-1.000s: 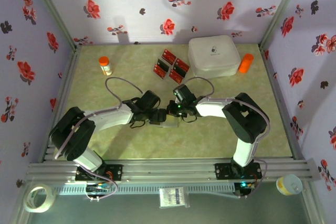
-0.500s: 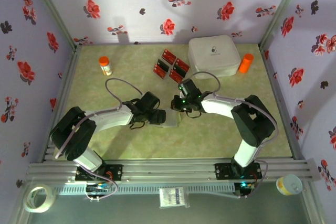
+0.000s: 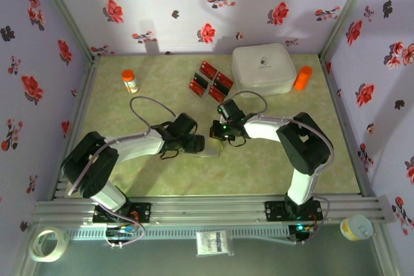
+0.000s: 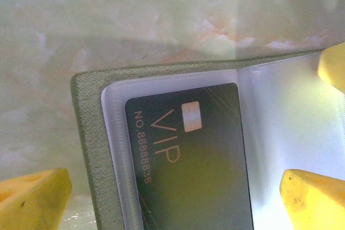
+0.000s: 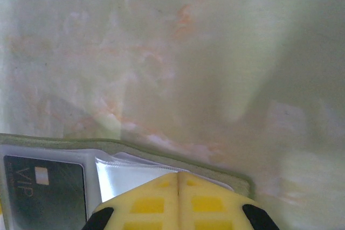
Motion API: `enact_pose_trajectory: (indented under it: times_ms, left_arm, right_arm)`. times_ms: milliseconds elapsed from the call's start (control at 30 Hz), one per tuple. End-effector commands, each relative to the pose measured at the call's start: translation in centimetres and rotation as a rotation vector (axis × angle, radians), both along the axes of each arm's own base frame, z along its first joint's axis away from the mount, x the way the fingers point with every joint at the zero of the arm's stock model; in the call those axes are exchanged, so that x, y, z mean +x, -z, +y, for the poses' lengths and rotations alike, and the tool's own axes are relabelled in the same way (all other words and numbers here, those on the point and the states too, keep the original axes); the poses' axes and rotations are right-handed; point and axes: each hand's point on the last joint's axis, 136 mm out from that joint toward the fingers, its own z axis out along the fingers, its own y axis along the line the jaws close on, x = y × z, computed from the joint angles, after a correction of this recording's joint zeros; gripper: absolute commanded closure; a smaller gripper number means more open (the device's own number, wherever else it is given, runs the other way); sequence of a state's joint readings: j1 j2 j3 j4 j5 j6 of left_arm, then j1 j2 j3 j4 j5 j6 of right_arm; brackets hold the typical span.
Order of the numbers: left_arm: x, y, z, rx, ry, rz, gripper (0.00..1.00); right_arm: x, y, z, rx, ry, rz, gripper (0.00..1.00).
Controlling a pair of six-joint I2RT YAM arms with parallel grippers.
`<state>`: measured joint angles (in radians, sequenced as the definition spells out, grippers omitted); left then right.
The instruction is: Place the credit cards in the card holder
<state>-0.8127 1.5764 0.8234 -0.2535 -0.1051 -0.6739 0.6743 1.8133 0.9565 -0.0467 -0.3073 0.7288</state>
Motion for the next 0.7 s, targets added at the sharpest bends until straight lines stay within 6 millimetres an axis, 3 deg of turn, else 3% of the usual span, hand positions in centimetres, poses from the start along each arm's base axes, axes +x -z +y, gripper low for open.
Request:
enact_pose_trajectory:
  times_ms: [0, 500, 667]
  left_arm:
    - [0.2, -0.2, 0.0, 0.011, 0.005, -0.03, 0.0]
    - [-0.2, 0.8, 0.3, 0.027, 0.006, -0.019, 0.0]
    - [0.2, -1.4, 0.1, -0.011, 0.003, -0.067, 0.0]
  right_arm:
    - [-1.1, 1.0, 1.1, 0.012, -0.023, 0.039, 1.0]
    - [-1.5, 1.2, 1.4, 0.035, -0.002, 0.045, 1.0]
    - [-1.7, 1.4, 1.4, 0.033, -0.004, 0.051, 1.0]
